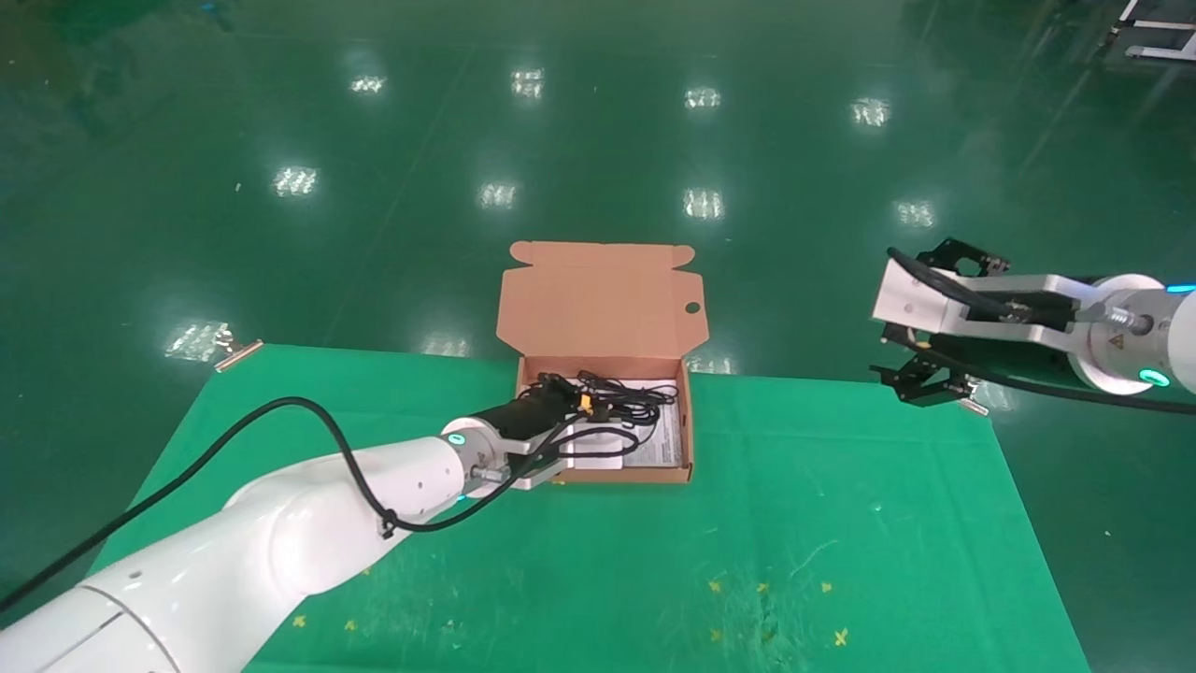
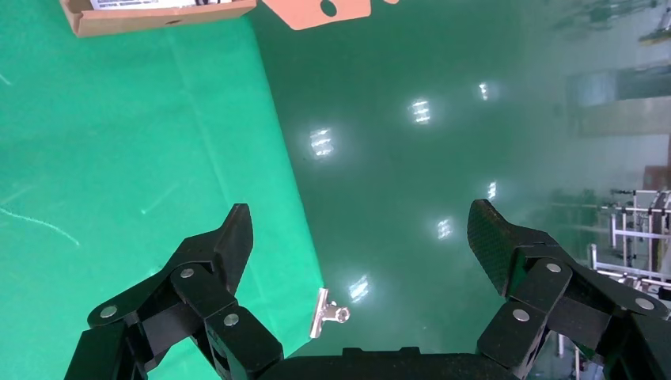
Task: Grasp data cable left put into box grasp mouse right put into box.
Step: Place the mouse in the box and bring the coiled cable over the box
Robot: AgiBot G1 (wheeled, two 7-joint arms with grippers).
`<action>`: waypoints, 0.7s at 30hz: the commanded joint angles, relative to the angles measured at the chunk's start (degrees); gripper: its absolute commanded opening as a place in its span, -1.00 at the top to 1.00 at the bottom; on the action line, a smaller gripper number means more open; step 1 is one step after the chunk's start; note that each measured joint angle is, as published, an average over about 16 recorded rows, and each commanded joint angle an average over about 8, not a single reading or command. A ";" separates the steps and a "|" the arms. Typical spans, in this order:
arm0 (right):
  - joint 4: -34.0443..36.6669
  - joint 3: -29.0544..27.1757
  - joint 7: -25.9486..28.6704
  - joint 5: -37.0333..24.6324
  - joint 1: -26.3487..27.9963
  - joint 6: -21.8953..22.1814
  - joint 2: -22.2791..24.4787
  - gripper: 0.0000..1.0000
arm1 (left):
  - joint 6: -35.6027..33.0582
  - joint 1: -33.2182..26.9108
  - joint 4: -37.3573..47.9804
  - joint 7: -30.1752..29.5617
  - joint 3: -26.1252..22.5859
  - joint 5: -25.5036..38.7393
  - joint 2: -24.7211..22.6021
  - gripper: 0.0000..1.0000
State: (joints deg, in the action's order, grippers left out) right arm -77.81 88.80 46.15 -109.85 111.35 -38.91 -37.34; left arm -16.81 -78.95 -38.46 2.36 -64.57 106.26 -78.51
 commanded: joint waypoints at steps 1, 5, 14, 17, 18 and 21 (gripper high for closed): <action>-0.18 -0.02 -0.15 -0.04 0.29 -0.21 0.21 -1.00 | 0.37 -0.19 0.38 -0.06 -0.75 -0.66 -0.15 -1.00; 0.37 -0.02 -0.24 0.12 0.16 -0.15 -0.11 -1.00 | 0.20 -0.15 -0.34 -0.16 -0.43 -0.57 0.44 -1.00; 1.45 -0.47 -2.05 1.03 0.80 0.68 -0.78 -1.00 | -0.32 -1.33 -5.12 -2.38 0.51 -1.93 3.68 -1.00; 1.45 -0.87 -3.51 0.73 2.02 0.96 -1.17 -1.00 | -0.21 -2.72 -6.36 -4.10 1.68 -2.52 4.83 -1.00; 1.42 -0.90 -4.39 0.48 2.65 0.69 -1.42 -1.00 | -0.08 -3.30 -6.76 -4.79 2.16 -2.72 5.22 -1.00; 1.34 -0.88 -6.73 -0.05 4.37 -0.44 -2.09 -1.00 | 0.35 -4.84 -7.72 -6.55 3.46 -3.24 6.16 -1.00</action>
State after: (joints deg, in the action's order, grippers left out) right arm -76.45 87.98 39.59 -109.71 115.54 -39.81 -39.45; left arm -16.68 -83.20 -45.95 -3.62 -61.53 103.29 -72.61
